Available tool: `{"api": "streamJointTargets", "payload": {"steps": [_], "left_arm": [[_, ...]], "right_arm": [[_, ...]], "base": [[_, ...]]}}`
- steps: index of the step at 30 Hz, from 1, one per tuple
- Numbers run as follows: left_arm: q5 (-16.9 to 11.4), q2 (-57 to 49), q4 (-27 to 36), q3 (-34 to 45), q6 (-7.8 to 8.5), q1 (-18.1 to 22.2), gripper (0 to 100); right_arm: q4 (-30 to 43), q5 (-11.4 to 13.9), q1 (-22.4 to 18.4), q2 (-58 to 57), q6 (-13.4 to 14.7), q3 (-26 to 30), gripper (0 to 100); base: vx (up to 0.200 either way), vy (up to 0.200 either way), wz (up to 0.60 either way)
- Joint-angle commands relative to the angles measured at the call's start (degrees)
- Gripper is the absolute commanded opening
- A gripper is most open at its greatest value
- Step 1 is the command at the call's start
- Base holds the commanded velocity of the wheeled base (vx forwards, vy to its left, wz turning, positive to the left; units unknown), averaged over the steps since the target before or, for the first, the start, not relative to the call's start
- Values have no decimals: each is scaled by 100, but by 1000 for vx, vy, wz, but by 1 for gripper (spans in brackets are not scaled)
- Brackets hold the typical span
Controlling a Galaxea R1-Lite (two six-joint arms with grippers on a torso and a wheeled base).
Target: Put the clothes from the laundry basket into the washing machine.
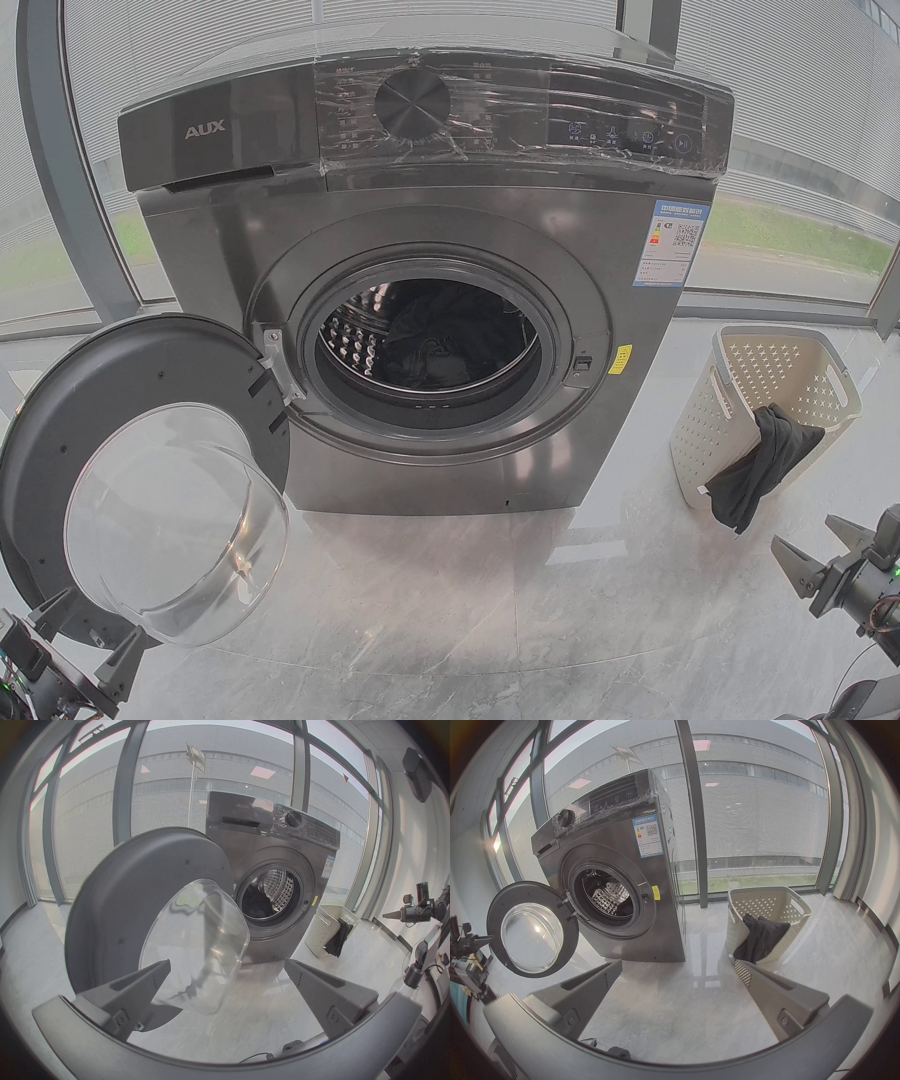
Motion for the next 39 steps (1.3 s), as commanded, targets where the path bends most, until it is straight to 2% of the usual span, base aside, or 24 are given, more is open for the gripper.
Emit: {"api": "streamJointTargets", "payload": {"steps": [1, 2, 3, 5, 11, 12, 14, 16, 18, 20, 21, 22, 23, 26, 28, 29, 30, 31, 32, 34, 35, 38, 39], "left_arm": [[-346, -1705, 849, 75, 98, 840, 100], [-346, -1705, 849, 75, 80, 848, 100], [-355, -1705, 787, 84, 89, 892, 100], [-364, -1705, 770, 92, 168, 945, 100], [-337, -1705, 761, 92, 212, 1261, 100], [-337, -1705, 761, 92, 212, 1288, 100], [-320, -1705, 761, 92, 309, 1472, 100], [-320, -1705, 761, 92, 467, 1674, 100], [-364, -1758, 761, 101, 704, 1947, 100], [-504, -1987, 778, 92, 889, 2175, 100], [-645, -2154, 770, 92, 968, 2237, 100], [-715, -2215, 770, 92, 1003, 2255, 100], [-742, -2215, 778, 84, 1029, 2246, 100], [-662, -2215, 805, 84, 942, 2246, 100], [-803, -2215, 805, 84, 801, 2246, 100], [-1023, -2215, 866, 92, 660, 2246, 100], [-1295, -2215, 1016, 92, 651, 2246, 100], [-1515, -2215, 1121, 84, 695, 2237, 100], [-1585, -2215, 1191, 57, 775, 2237, 100], [-1568, -2215, 1174, 57, 801, 2246, 100], [-1471, -2215, 1104, 84, 792, 2246, 100], [-1269, -2215, 1086, 92, 572, 2246, 100], [-1260, -2215, 1086, 92, 564, 2246, 100]], "right_arm": [[1249, 21, -490, -1921, -64, 101, 100], [1276, 29, -499, -1956, -73, 101, 100], [1575, 109, -710, -2325, -143, 101, 100], [1926, 311, -921, -2730, -275, 101, 100], [3324, 1207, -1615, -4611, -662, 101, 100], [3420, 1242, -1642, -4690, -680, 101, 100], [3965, 1629, -1914, -5200, -662, -57, 100], [4044, 1831, -2187, -5349, -671, -92, 100], [4027, 1814, -2222, -5402, -741, -83, 100], [4027, 1638, -2239, -5402, -899, -48, 100], [4000, 1392, -2239, -5402, -1022, 57, 100], [3974, 1286, -2239, -5402, -1031, 101, 100], [3948, 1313, -2239, -5402, -952, 84, 100], [3930, 1374, -2213, -5402, -908, 84, 100], [3930, 1374, -2213, -5402, -917, 84, 100], [3930, 1374, -2213, -5402, -926, 84, 100], [3930, 1374, -2213, -5402, -926, 84, 100], [3930, 1374, -2213, -5402, -917, 92, 100], [3930, 1374, -2213, -5402, -926, 92, 100], [3930, 1374, -2213, -5402, -935, 92, 100], [3930, 1374, -2213, -5402, -935, 92, 100], [3930, 1374, -2213, -5402, -935, 92, 100], [3930, 1374, -2213, -5402, -935, 92, 100]], "base": [[0, 0, 0], [0, 0, 0], [0, 0, 0], [0, 0, 0], [0, 0, 0], [0, 0, 0], [0, 0, 0], [0, -200, 0], [0, -200, 0], [0, -200, 0], [0, -200, 0], [0, -200, 0], [0, -200, 0], [0, 0, 0], [0, 0, 0], [0, 0, 0], [0, 0, 0], [0, 0, 0], [0, 0, 0], [0, 0, 0], [0, 0, 0], [0, 0, 0], [0, -200, 0]]}}
